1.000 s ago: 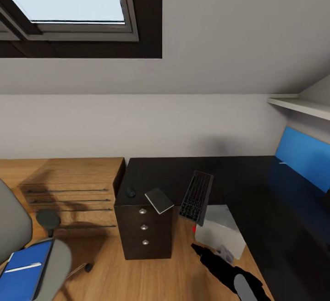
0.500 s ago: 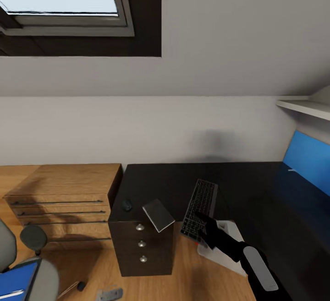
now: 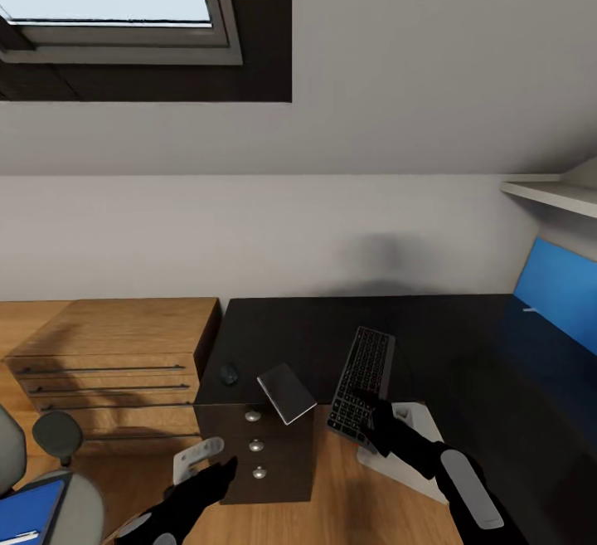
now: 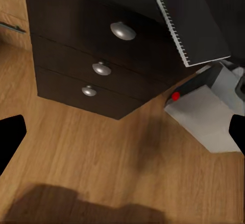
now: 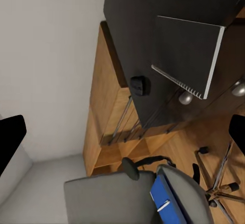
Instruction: In the bedroom, organize the workspace by keeping the computer under the desk, ensuring the monitor is on the desk, placing the keyboard on the desk next to the monitor, placing the mouse on the desk next to the keyboard, moving the folder from the swivel chair onto the desk next to the mouse, stacking the notebook on top of the folder with the pen on top of the notebook, and positioning the swivel chair next to the desk.
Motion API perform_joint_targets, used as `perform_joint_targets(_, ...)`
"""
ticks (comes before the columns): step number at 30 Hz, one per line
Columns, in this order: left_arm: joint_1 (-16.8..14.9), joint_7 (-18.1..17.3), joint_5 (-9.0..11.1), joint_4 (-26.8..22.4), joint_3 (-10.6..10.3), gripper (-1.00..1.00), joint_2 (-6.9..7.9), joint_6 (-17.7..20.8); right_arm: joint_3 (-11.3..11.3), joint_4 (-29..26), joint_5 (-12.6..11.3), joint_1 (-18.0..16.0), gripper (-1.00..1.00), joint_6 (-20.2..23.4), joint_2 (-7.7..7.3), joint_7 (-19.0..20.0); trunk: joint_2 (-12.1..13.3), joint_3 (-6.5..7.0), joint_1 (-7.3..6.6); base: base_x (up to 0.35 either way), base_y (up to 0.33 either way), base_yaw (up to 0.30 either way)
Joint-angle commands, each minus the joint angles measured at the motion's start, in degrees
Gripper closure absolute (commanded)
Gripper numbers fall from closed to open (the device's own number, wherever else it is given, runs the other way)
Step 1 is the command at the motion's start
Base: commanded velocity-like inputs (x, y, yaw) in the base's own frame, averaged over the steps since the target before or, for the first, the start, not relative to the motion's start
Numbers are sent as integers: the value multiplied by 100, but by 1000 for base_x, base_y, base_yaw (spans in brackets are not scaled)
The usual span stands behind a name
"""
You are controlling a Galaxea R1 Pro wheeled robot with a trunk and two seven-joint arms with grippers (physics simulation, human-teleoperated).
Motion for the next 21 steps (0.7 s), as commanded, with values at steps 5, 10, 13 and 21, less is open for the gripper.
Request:
perform_joint_targets(5, -2, 53, 128, 14, 71, -100, 143, 10, -12, -1, 13, 2, -100, 52, -6, 18, -12, -12, 4, 0, 0, 0)
perform_joint_targets(10, -2, 45, 133, 172, 71, -100, 184, -8, -12, 4, 13, 3, -100, 56, -2, 14, -12, -12, 4, -77, 0, 0)
perform_joint_targets(13, -2, 42, 132, 218, 68, -100, 191, -12, -12, 12, 15, 3, -100, 50, 0, 13, -12, -12, 4, -290, 0, 0)
perform_joint_targets(21, -10, 45, 149, 30, 61, -100, 152, -17, 9, 210, 64, -6, -100, -12, 56, 51, -12, -12, 4, -134, 0, 0)
